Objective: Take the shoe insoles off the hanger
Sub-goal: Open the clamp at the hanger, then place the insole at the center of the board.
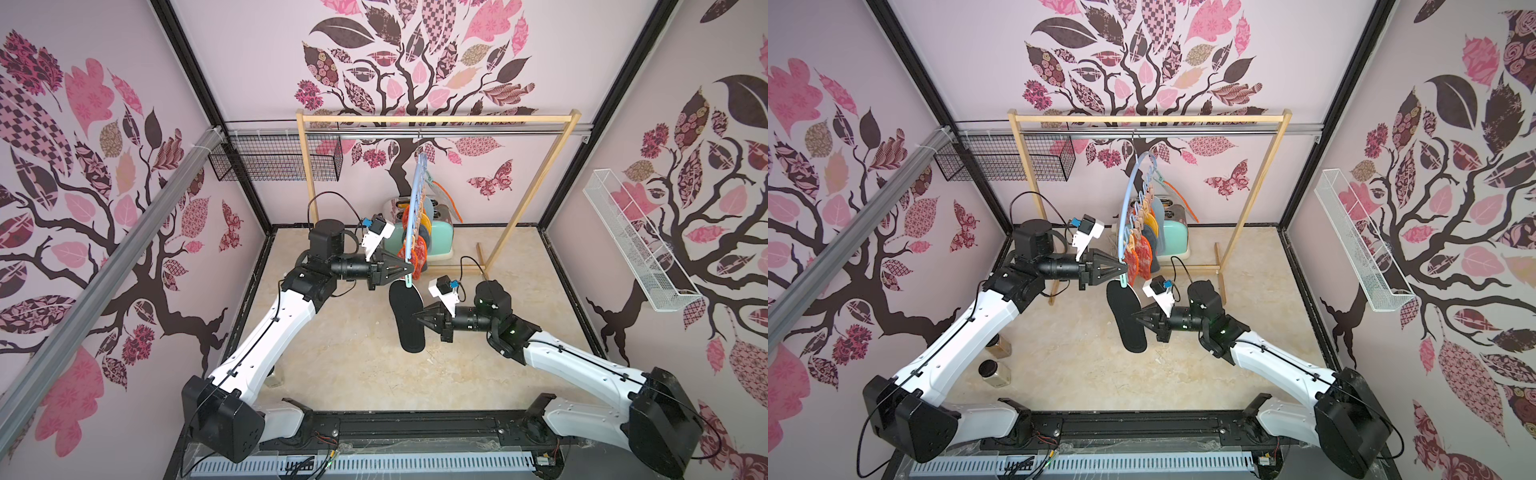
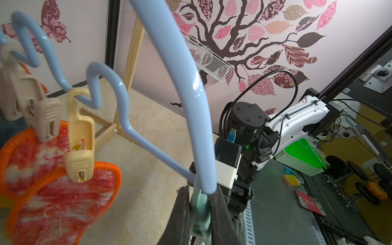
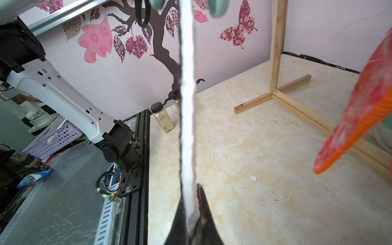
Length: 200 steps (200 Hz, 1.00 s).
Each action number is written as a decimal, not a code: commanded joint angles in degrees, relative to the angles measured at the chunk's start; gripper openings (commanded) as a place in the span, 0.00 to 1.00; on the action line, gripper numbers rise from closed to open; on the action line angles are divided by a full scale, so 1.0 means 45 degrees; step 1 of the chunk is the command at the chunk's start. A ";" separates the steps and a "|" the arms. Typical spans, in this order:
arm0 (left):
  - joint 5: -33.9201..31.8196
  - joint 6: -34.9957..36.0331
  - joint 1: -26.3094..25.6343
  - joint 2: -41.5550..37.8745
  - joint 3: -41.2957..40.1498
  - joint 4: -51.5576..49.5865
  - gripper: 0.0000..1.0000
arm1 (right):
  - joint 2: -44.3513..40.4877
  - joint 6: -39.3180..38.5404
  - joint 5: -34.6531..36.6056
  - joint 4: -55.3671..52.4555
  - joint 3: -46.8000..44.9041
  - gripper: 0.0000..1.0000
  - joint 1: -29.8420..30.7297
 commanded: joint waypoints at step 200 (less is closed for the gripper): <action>-0.0503 -0.0756 0.0922 -0.0713 -0.0270 0.0904 0.00 | 0.9059 1.1025 0.4535 0.2275 0.3440 0.00 0.3647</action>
